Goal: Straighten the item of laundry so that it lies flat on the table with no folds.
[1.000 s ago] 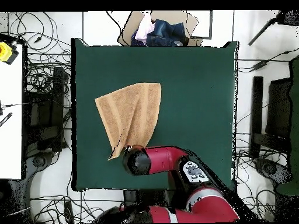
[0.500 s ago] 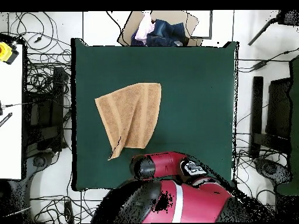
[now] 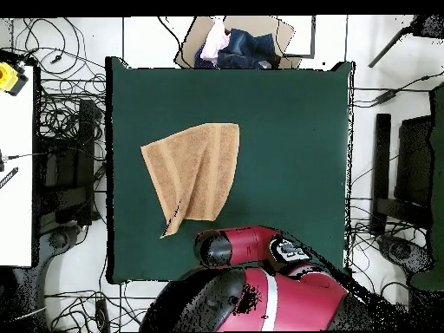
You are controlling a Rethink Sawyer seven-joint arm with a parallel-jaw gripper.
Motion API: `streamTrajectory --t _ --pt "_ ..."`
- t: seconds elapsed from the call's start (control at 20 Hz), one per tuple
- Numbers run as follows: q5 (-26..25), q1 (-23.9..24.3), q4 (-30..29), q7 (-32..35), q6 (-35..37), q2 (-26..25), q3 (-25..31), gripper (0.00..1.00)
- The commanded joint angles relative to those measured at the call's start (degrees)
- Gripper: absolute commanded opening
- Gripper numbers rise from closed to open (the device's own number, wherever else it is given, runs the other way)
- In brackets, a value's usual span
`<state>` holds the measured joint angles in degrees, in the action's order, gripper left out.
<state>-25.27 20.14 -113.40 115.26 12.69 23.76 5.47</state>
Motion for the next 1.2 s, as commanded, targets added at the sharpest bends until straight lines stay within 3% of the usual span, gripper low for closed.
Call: streamTrajectory --t 0.05,0.7,0.85,1.2 --pt "-3.12 1.71 8.38 4.56 -9.62 -11.50 -1.12 1.00" --pt "-1.36 -0.60 7.81 8.55 -15.14 -13.30 -3.70 1.00" --pt "-0.63 -1.54 6.04 8.58 -13.21 -10.11 -3.83 1.00" --pt "2.16 -0.39 2.49 4.92 -0.54 1.18 -0.16 1.00"
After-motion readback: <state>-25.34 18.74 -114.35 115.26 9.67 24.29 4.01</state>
